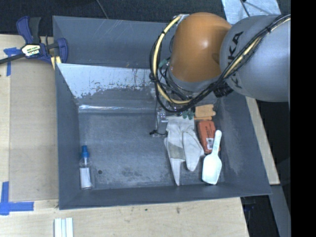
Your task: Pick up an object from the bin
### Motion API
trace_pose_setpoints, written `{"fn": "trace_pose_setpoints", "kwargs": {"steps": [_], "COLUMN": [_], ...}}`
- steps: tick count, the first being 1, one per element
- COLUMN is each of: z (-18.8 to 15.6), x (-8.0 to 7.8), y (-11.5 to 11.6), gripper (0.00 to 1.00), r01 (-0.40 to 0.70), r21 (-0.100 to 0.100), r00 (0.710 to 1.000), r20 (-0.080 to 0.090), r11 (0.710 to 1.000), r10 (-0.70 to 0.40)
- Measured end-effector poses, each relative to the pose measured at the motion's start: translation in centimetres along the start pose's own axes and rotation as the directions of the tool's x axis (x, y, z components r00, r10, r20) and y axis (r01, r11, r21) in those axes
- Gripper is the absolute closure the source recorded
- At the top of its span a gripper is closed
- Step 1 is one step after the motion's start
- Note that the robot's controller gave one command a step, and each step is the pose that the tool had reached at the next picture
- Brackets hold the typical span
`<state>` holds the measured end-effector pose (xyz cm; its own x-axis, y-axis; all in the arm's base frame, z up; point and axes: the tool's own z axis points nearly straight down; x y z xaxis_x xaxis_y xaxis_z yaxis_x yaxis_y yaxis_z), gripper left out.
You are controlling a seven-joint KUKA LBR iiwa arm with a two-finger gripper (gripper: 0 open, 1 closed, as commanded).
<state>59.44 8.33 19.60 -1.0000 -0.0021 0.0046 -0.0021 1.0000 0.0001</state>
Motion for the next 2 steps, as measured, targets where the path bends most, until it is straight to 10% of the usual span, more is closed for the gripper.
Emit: {"fn": "trace_pose_setpoints", "kwargs": {"steps": [2], "z": [1.8], "x": [0.1], "y": [-3.0], "gripper": [0.0], "r01": [0.006], "r21": [-0.002], "r00": [1.0], "r20": [0.011], "r11": [1.0], "r10": [-0.006]}}
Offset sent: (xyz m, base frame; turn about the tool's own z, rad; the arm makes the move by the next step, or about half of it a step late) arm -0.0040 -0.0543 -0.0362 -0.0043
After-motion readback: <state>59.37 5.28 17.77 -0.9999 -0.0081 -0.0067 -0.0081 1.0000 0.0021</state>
